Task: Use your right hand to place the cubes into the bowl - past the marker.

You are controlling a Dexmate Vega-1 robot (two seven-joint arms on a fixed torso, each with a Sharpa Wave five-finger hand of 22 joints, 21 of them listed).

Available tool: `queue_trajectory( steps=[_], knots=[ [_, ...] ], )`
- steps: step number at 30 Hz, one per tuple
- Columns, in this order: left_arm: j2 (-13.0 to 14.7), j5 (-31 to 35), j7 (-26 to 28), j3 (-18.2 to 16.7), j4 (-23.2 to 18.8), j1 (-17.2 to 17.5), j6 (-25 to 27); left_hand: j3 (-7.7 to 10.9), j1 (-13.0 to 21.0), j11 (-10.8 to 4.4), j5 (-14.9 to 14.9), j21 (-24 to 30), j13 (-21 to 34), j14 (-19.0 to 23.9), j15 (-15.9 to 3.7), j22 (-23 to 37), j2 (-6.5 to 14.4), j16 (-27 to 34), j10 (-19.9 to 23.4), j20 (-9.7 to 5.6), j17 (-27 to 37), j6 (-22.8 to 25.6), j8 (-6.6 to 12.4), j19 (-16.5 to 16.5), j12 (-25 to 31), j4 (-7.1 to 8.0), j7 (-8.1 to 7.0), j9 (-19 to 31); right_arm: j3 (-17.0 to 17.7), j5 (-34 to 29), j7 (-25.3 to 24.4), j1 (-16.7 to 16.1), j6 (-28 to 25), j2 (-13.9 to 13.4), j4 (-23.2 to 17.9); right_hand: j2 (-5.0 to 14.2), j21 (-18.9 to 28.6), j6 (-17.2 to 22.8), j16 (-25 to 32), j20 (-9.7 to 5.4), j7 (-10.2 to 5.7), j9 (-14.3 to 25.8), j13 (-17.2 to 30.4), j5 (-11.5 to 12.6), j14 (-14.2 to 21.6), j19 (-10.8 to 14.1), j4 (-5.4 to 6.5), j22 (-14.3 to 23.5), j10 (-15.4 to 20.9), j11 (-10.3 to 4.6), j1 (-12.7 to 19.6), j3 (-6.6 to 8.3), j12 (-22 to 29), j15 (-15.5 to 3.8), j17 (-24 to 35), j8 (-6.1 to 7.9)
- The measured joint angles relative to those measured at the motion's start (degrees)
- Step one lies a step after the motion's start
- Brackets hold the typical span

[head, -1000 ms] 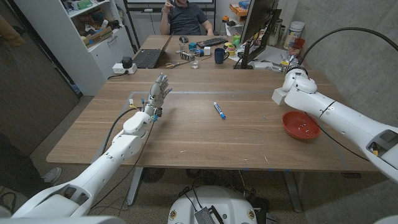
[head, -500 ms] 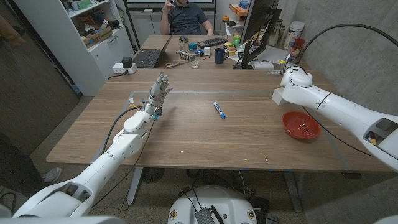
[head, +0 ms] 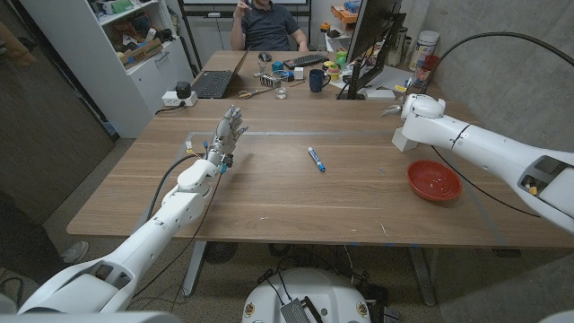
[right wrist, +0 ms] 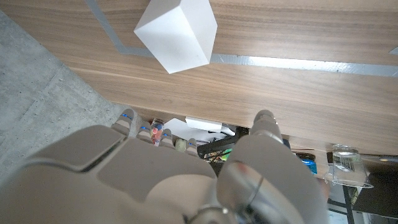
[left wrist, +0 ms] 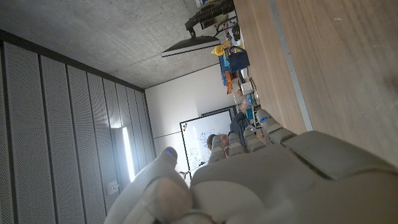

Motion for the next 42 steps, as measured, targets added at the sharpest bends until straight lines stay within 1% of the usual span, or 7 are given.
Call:
queue_trajectory(
  steps=[13, 17, 20, 24, 30, 34, 42],
  knots=[
    [0.0, -0.3, -0.8, -0.1, 1.0, -0.5, -0.2, 0.0, 0.0, 0.0, 0.0, -0.4, 0.0, 0.0, 0.0, 0.0, 0.0, 0.0, 0.0, 0.0, 0.0, 0.0, 0.0, 0.0, 0.0, 0.0, 0.0, 0.0, -5.6, 1.0, 9.4, 5.8, 0.0, 1.9, 5.7, 0.68, -0.4, 0.0, 0.4, 0.0, 0.0, 0.0, 0.0, 1.3, -0.1, 0.0, -0.42, 0.0, 0.0, -0.05, 2.0, -0.06, 0.7, -0.15, 0.0, 0.44],
    [0.0, -0.4, -1.0, -0.1, 1.3, -0.6, -0.3, 0.0, 0.0, 0.0, 0.0, -0.4, 0.0, 0.0, 0.0, 0.0, 0.0, 0.0, 0.0, 0.0, 0.0, 0.0, 0.0, 0.0, 0.0, 0.0, 0.0, 0.0, -6.7, 1.2, 11.1, 6.9, 0.0, 2.4, 6.9, 1.37, -0.4, -0.1, 0.8, 0.0, -0.54, 0.0, 0.0, 1.9, 0.1, 0.0, -0.74, 0.0, 0.0, -1.04, 3.5, 0.26, 0.9, -0.54, 0.0, 0.87],
    [0.0, -0.4, -1.1, -0.2, 1.5, -0.7, -0.4, 0.0, 0.0, 0.0, 0.0, -0.4, 0.0, 0.0, 0.0, 0.0, 0.0, 0.0, 0.0, 0.0, 0.0, 0.0, 0.0, 0.0, 0.0, 0.0, 0.0, 0.0, -7.5, 1.4, 12.1, 7.6, 0.0, 2.8, 7.8, 1.89, -0.4, 0.1, 0.9, 0.0, -0.93, 0.0, 0.0, 2.6, 0.1, 0.0, -0.9, 0.1, 0.0, -1.04, 4.6, 0.43, 0.9, -0.55, 0.0, 0.88],
    [-0.1, -0.5, -1.3, -0.2, 1.8, -0.8, -0.4, -0.48, -0.2, 0.0, 0.0, -0.4, 0.0, 0.0, 0.0, 0.0, -0.2, 0.0, 0.0, 0.0, 0.0, 0.0, 0.0, 0.0, 0.0, 0.0, 0.0, 0.0, -8.4, 1.6, 13.4, 8.5, 0.0, 3.2, 9.1, 2.49, -0.4, 0.3, 0.9, 0.0, -1.14, 0.0, 0.0, 3.2, 0.1, 0.0, -1.21, 0.3, 0.0, -1.66, 6.0, 0.73, 1.3, -1.17, -0.2, 0.88],
    [-0.2, -0.5, -1.6, -0.2, 2.2, -1.1, -0.7, -0.48, -0.2, 0.0, 0.0, -0.4, 0.0, 0.0, 0.0, 0.0, -0.2, 0.0, 0.0, 0.0, 0.0, 0.0, 0.0, 0.0, 0.0, 0.0, 0.0, 0.0, -9.7, 2.0, 15.4, 9.7, 0.4, 4.1, 11.2, 4.18, -0.1, 0.6, 0.9, 0.0, -1.45, 0.0, 0.0, 4.1, 0.0, 0.0, -1.7, 0.3, 0.0, -2.51, 8.9, 1.23, 1.3, -2.29, -0.1, 0.88],
    [-0.3, -0.6, -1.7, -0.2, 2.6, -1.2, -0.8, -0.48, -0.3, 0.0, 0.0, -0.4, 0.0, 0.0, 0.0, 0.0, -0.4, 0.0, 0.0, 0.0, 0.0, 0.0, 0.0, 0.0, 0.0, 0.0, 0.0, 0.0, -10.2, 2.3, 16.3, 10.4, 0.9, 4.7, 12.5, 5.32, 0.3, 0.8, 0.9, -0.08, -1.64, 0.0, 0.0, 4.7, 0.1, 2.0, -2.21, 0.3, 0.0, -3.08, 11.5, 1.74, 1.3, -2.69, -0.1, 0.88],
    [-0.5, -0.6, -2.0, -0.2, 3.1, -1.5, -0.9, -0.72, -0.5, 0.0, 0.0, -0.4, 0.0, 0.0, 0.0, 0.0, -0.5, 0.0, 0.0, -0.01, 0.0, 0.0, 0.0, 0.0, 0.0, 0.24, 0.0, 0.0, -10.8, 2.6, 17.2, 11.2, 1.7, 5.6, 14.7, 7.51, 1.1, 1.5, 0.9, -0.1, -1.63, 0.0, 0.0, 4.7, 0.1, 4.0, -2.37, 0.5, 0.0, -3.72, 15.2, 2.74, 1.8, -3.62, -0.1, 1.21]
  ],
)
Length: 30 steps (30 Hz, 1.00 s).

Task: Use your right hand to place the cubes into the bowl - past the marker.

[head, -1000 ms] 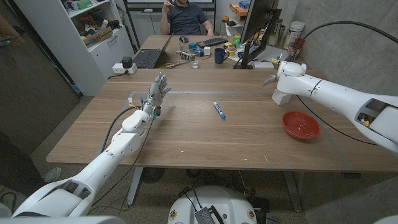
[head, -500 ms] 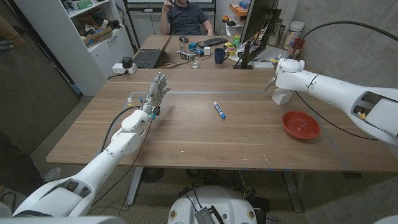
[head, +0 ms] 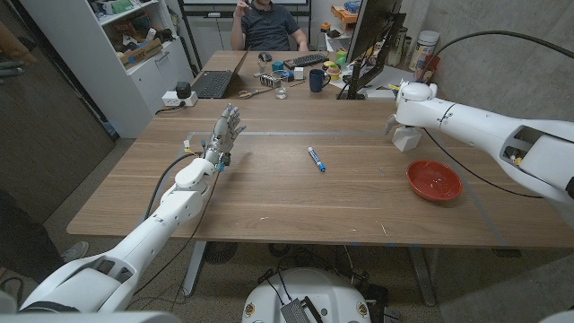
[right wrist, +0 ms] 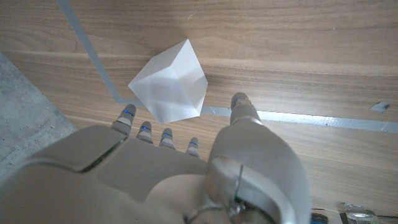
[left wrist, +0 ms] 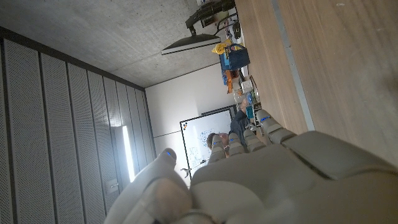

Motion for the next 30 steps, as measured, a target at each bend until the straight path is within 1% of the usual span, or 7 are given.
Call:
queue_trajectory(
  steps=[6, 15, 18, 22, 24, 28, 30],
  knots=[
    [-0.1, 0.0, -0.1, 0.0, 0.3, -0.2, -0.1, 0.0, -0.2, 0.0, 0.0, -0.2, 0.0, 0.0, 0.0, 0.0, -0.2, 0.0, 0.0, 0.0, 0.0, 0.0, 0.0, 0.0, 0.0, 0.0, 0.0, 0.0, -0.3, 0.3, 0.6, 0.5, 0.8, 0.6, 1.5, 1.05, 0.0, 0.0, 0.0, -0.09, 0.01, 0.0, 0.0, 0.0, 0.0, 0.7, -0.01, 0.0, -0.3, -0.3, 1.3, 0.47, 0.0, -0.43, 0.0, 0.0],
    [-0.3, 0.2, 0.1, 0.2, 0.4, -0.4, -0.2, -0.4, -0.2, 0.0, 0.2, -0.2, 0.0, 0.0, 0.0, 0.0, -0.2, 0.0, 0.0, 0.0, 0.0, 0.0, 0.0, 0.0, 0.0, 0.05, 0.0, 0.0, -1.0, 0.7, 2.7, 1.6, 2.7, 2.0, 5.3, 2.59, 2.3, 1.6, 0.0, -0.03, 0.15, 0.3, 0.0, -1.0, 0.2, 7.3, -0.16, 0.3, 0.0, -0.6, 7.1, 1.12, 0.0, -1.23, -0.3, 0.0],
    [-0.3, 0.2, 0.2, 0.2, 0.4, -0.4, -0.2, -0.41, -0.2, 0.0, 0.2, -0.2, 0.0, 0.0, 0.0, 0.2, -0.2, 0.0, 0.0, 0.0, 0.0, 0.0, 0.0, 0.0, 0.0, 0.05, 0.0, 0.0, -1.3, 0.8, 3.2, 2.0, 3.0, 2.5, 6.6, 2.51, 3.5, 2.3, 0.0, -0.06, 0.02, 0.3, 0.0, -2.0, 0.7, 10.2, -0.16, 0.5, 0.0, -0.61, 8.9, 1.12, 0.0, -1.76, -0.3, 0.0],
    [-0.4, 0.4, 0.3, 0.3, 0.4, -0.4, -0.2, -0.4, -0.2, 0.0, 0.2, -0.2, 0.0, 0.0, 0.0, 0.3, -0.2, 0.0, 0.0, 0.22, 0.0, 0.0, 0.0, 0.2, 0.0, 0.05, 0.0, 0.0, -1.7, 0.9, 4.6, 2.8, 4.1, 3.4, 8.8, 2.31, 6.7, 4.1, 0.0, -0.19, 0.09, 0.3, 0.0, -3.7, 3.5, 17.0, -0.14, 1.0, 0.0, -1.05, 12.1, 1.09, 0.0, -2.99, -0.3, 0.02],
    [-0.4, 0.4, 0.4, 0.3, 0.4, -0.4, -0.2, -0.4, -0.5, 0.0, 0.2, -0.2, 0.0, 0.0, 0.0, 0.3, -0.5, 0.0, 0.0, 0.22, 0.0, 0.0, 0.0, 0.2, 0.0, 0.05, 0.0, 0.0, -1.8, 0.9, 5.1, 2.9, 4.6, 3.6, 9.4, 2.6, 8.2, 5.4, 0.0, -1.21, 0.02, 0.3, 0.0, -4.4, 5.4, 19.5, 0.18, 1.4, 0.0, -1.49, 13.6, 0.74, 0.1, -3.87, -0.2, 0.33],
    [-0.4, 0.5, 0.6, 0.4, 0.2, -0.4, -0.2, -0.4, -0.5, 0.0, 0.2, -0.2, 0.0, 0.0, 0.0, 0.3, -0.5, 0.0, 0.0, 0.22, 0.0, 0.0, 0.0, 0.2, 0.0, 0.05, 0.0, 0.0, -1.9, 1.0, 5.6, 3.0, 5.1, 4.0, 10.3, 3.67, 13.1, 10.7, 1.9, -6.39, 0.05, 0.6, -0.1, -5.9, 13.8, 25.6, 0.65, 3.4, 0.0, -3.73, 16.8, 0.44, 1.8, -8.39, 0.3, 1.48],
    [-0.4, 0.6, 0.6, 0.4, 0.1, -0.4, -0.1, -0.4, -0.5, 0.0, 0.2, -0.2, 0.0, 0.0, 0.0, 0.3, -0.5, 0.0, 0.0, 0.22, 0.0, 0.0, 0.0, 0.2, 0.0, 0.05, 0.0, 0.0, -1.9, 1.0, 5.6, 3.0, 5.3, 4.1, 10.4, 4.11, 15.9, 14.2, 2.9, -8.76, 0.07, 0.8, -0.1, -6.2, 18.7, 27.8, 0.87, 4.9, 1.0, -4.68, 17.8, 0.52, 2.6, -9.24, 0.7, 2.34]
  ],
)
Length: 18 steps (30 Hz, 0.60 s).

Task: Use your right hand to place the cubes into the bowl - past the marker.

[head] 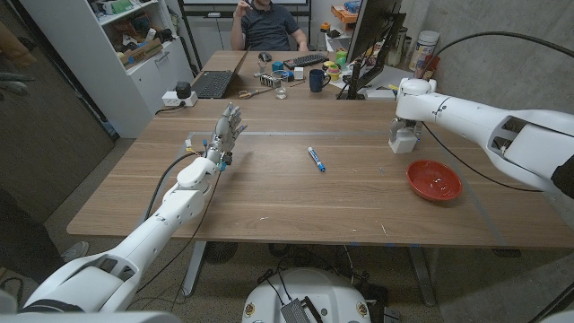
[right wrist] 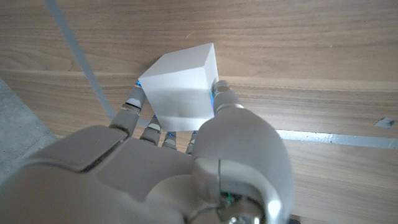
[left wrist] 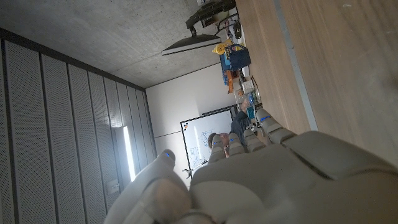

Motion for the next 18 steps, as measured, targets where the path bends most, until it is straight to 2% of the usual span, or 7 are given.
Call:
queue_trajectory(
  steps=[4, 5, 8, 10, 12, 14, 18],
  knots=[
    [0.0, 0.1, 0.2, 0.0, -0.1, 0.0, 0.1, -0.17, 0.0, 0.0, 0.0, 0.0, 0.0, 0.0, 0.0, 0.0, 0.0, 0.0, 0.0, 0.0, 0.0, 0.0, 0.0, 0.0, 0.0, 0.17, 0.0, 0.0, 0.3, -0.1, -0.5, -0.1, 0.0, 0.2, 0.6, -0.42, 5.5, 8.2, 2.0, -4.54, 0.39, 0.7, 0.1, -0.7, 7.9, 2.6, 0.51, 3.0, 6.6, -0.91, 0.8, 0.49, 2.0, 0.37, 1.3, 2.49],
    [0.0, 0.1, 0.3, 0.0, -0.1, 0.0, 0.1, -0.17, 0.0, 0.0, 0.0, 0.0, 0.0, 0.0, 0.0, 0.0, 0.0, 0.0, 0.0, 0.0, 0.0, 0.0, 0.0, 0.0, 0.0, 0.17, 0.0, 0.0, 0.5, -0.1, -0.5, -0.2, 0.0, 0.3, 0.7, -0.57, 6.9, 10.0, 2.7, -5.2, 1.58, 1.0, 0.3, -0.9, 9.6, 3.3, 0.66, 3.8, 8.5, -0.95, 1.0, 0.63, 2.5, 0.81, 1.7, 3.21],
    [-0.1, 0.2, 0.4, 0.1, -0.2, 0.0, 0.2, -0.4, 0.0, 0.0, 0.0, 0.0, 0.0, 0.0, 0.0, 0.0, 0.0, 0.0, 0.0, 0.0, 0.0, 0.0, 0.0, 0.0, 0.0, -0.05, 0.0, 0.0, 0.9, -0.1, -1.6, -0.4, -0.3, 0.4, 1.0, -1.4, 12.2, 15.8, 5.0, -4.85, 6.86, 2.4, 0.8, -1.0, 13.7, 3.8, 0.74, 7.2, 14.1, 0.21, 1.8, 0.56, 4.2, 2.92, 3.7, 6.54],
    [-0.1, 0.2, 0.4, 0.1, -0.3, 0.0, 0.2, -0.4, 0.0, 0.0, 0.0, 0.0, 0.0, 0.0, 0.0, 0.0, 0.0, 0.0, 0.0, 0.0, 0.0, 0.0, 0.0, 0.0, 0.0, -0.05, 0.0, 0.0, 0.9, -0.1, -2.1, -0.4, -0.5, 0.4, 1.0, -2.21, 15.6, 19.4, 6.8, -4.67, 9.11, 3.9, 1.4, -1.1, 15.9, 4.0, 0.74, 8.7, 17.7, 1.13, 2.6, 0.56, 5.3, 4.7, 5.5, 9.67],
    [-0.1, 0.3, 0.5, 0.2, -0.4, 0.0, 0.2, -0.4, 0.0, 0.0, 0.0, 0.0, 0.0, 0.0, 0.0, 0.0, 0.0, 0.0, 0.0, 0.0, 0.0, 0.0, 0.0, 0.0, 0.0, -0.05, 0.0, 0.0, 1.7, -0.1, -3.0, -1.0, -0.9, 0.4, 0.8, -3.03, 19.0, 21.5, 8.4, -4.67, 10.03, 5.7, 2.1, -1.1, 18.3, 4.0, 0.83, 9.2, 20.6, 1.59, 3.5, 0.46, 6.3, 5.23, 7.3, 12.59],
    [-0.1, 0.3, 0.5, 0.2, -0.4, 0.0, 0.2, -0.4, -0.2, 0.0, 0.0, 0.0, 0.0, 0.0, 0.0, 0.0, 0.2, 0.0, 0.0, 0.0, 0.0, 0.0, 0.0, 0.0, 0.0, -0.05, 0.0, 0.0, 1.7, 0.1, -3.6, -1.0, -1.1, 0.4, 0.8, -3.47, 21.9, 23.1, 9.6, -4.67, 10.42, 7.9, 2.7, -1.1, 19.7, 4.0, 0.79, 12.5, 22.7, 1.84, 3.9, 0.03, 6.8, 6.16, 8.7, 15.68],
    [-0.3, 0.4, 0.6, 0.3, -0.4, -0.1, 0.4, -0.4, -0.2, 0.0, 0.0, -0.2, 0.0, 0.0, 0.0, 0.0, 0.2, 0.0, 0.0, 0.0, 0.0, 0.0, 0.0, 0.0, 0.0, -0.05, 0.0, 0.0, 3.1, 0.6, -5.3, -2.0, -1.3, 0.0, 0.2, -3.94, 26.7, 25.1, 10.3, -4.74, 10.78, 12.4, 3.6, -1.2, 22.1, 4.1, 1.16, 17.1, 24.9, 2.25, 4.4, -1.07, 6.9, 5.58, 10.4, 21.24]
  ],
)
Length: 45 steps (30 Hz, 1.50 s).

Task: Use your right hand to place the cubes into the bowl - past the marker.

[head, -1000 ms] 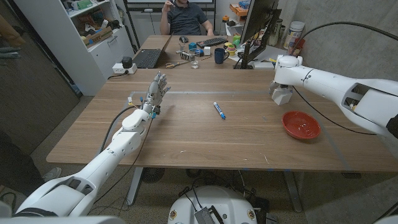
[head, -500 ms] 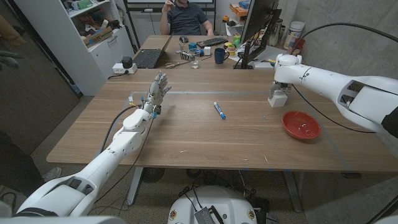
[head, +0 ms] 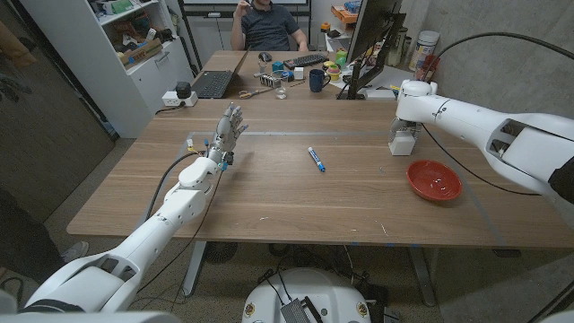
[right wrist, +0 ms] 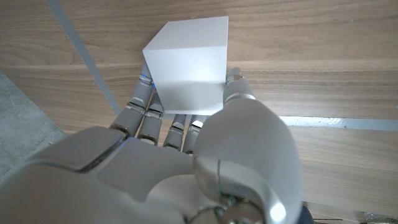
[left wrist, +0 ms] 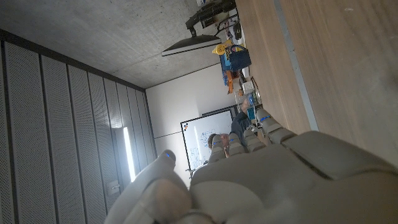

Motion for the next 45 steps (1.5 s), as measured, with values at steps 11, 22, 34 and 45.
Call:
queue_trajectory(
  steps=[11, 22, 34, 45],
  knots=[
    [-0.3, 0.2, 0.1, 0.2, 0.4, -0.5, 0.1, 0.0, -0.2, 0.0, 0.2, 0.0, 0.0, 0.0, 0.0, 0.0, -0.2, 0.0, 0.0, 0.0, 0.0, 0.0, 0.0, 0.0, 0.0, 0.0, 0.0, 0.0, 1.6, 0.7, -3.4, -1.3, 0.0, -0.7, -1.4, -1.59, 4.7, 0.3, 1.7, -0.01, 0.32, 0.4, 1.2, 0.0, 3.2, 0.0, -0.29, 0.1, 3.4, -1.36, 1.6, -0.46, 0.0, 0.68, 2.5, 8.24],
    [-0.7, 0.4, 0.2, 0.4, 1.0, -0.9, 0.1, -0.23, -0.2, 0.0, 0.2, 0.0, 0.0, 0.0, 0.0, 0.0, -0.2, 0.0, 0.0, 0.0, 0.0, 0.0, 0.0, 0.0, 0.0, 0.23, 0.0, 0.0, 3.2, 0.7, -7.0, -2.6, -0.8, -2.1, -4.8, -2.4, 6.7, -1.3, 2.1, -0.33, -0.19, 9.9, 1.6, 0.0, 3.7, -0.3, -0.29, -0.5, 4.7, -1.61, 2.4, -0.46, -0.4, 0.79, 3.6, 10.65],
    [-1.0, 0.4, 0.0, 0.5, 1.7, -1.3, 0.0, -0.47, -0.2, 0.0, 0.2, 0.0, 0.0, 0.0, 0.0, 0.0, -0.2, 0.0, 0.0, 0.0, 0.0, 0.0, 0.0, 0.0, 0.0, 0.0, 0.0, 0.0, 4.6, -0.1, -10.4, -3.9, -2.0, -3.9, -9.5, -3.16, 8.5, -1.9, 2.6, -0.33, -0.2, 12.2, 2.1, 0.0, 4.3, -0.3, -0.4, -0.9, 5.6, -1.95, 3.2, -0.35, -0.7, 1.0, 4.5, 12.32],
    [-1.3, 0.4, -0.5, 0.5, 2.7, -1.8, -0.3, -0.46, -0.2, 0.0, 0.4, -0.2, 0.0, 0.0, 0.0, 0.0, -0.2, 0.0, 0.0, 0.0, 0.0, 0.0, 0.0, 0.0, 0.0, 0.0, 0.0, 0.0, 7.1, -0.8, -15.8, -6.3, -3.1, -5.1, -13.7, -3.92, 10.0, -1.5, 3.3, -0.96, -0.64, 11.8, 2.3, 0.0, 4.7, -1.0, -0.41, -1.0, 6.7, -2.24, 3.9, -0.35, -0.7, 1.22, 5.5, 13.16]
  ],
)
